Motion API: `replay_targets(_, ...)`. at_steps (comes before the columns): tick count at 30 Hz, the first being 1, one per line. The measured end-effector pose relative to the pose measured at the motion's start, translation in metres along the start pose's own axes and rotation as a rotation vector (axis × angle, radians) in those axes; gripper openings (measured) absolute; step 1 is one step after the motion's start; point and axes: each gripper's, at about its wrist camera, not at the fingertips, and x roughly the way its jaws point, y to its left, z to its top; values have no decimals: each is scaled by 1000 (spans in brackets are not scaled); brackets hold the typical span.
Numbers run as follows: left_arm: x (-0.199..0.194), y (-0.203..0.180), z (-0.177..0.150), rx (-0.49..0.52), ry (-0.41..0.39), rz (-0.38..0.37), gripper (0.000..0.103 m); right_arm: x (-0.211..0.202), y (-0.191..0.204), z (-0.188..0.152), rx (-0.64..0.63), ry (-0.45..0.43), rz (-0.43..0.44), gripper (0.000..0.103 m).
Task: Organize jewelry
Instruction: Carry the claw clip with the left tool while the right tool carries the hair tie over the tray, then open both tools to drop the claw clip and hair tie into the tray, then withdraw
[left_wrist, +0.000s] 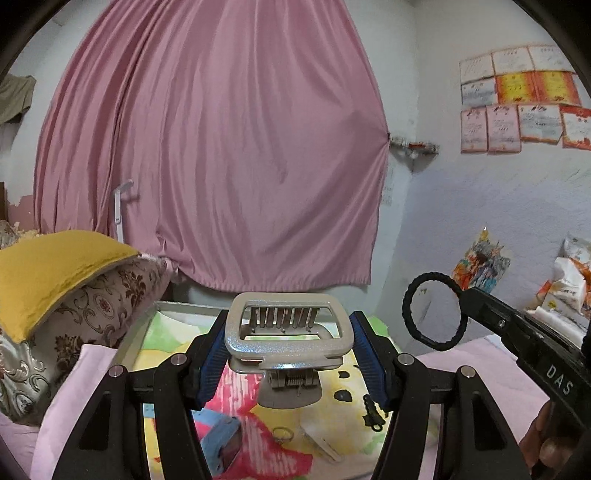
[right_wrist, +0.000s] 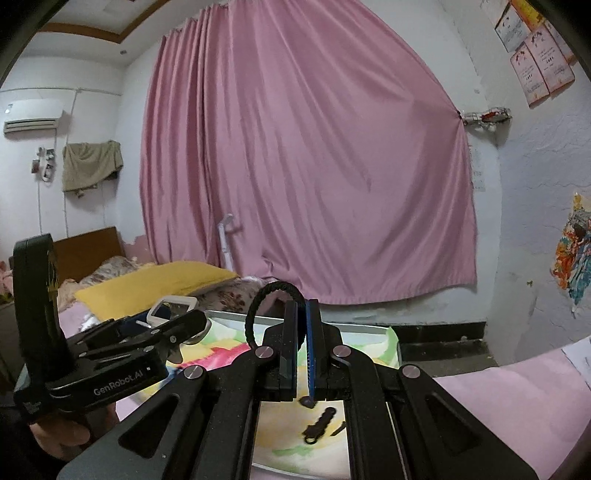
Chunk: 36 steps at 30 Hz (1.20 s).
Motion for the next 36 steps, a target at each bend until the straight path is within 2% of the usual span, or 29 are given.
replay_targets(7, 42, -3, -8, 9, 183, 16, 60, 41, -14, -7, 28, 137, -31, 4)
replay_targets(14, 67, -11, -19, 76, 330, 24, 60, 68, -38, -28, 104, 306, -36, 4)
replay_targets(19, 83, -11, -25, 96, 422, 30, 60, 84, -49, -45, 133, 392, -27, 4)
replay_targets(29, 102, -6, -33, 98, 550, 26, 60, 103, -56, -70, 188, 497, 3, 4)
replay_targets(34, 97, -2, -32, 73, 544, 12, 61, 103, -55, -74, 199, 504, 9, 5)
replay_targets(36, 92, 1, -29, 52, 527, 7, 66, 98, -53, -71, 196, 493, 5, 5)
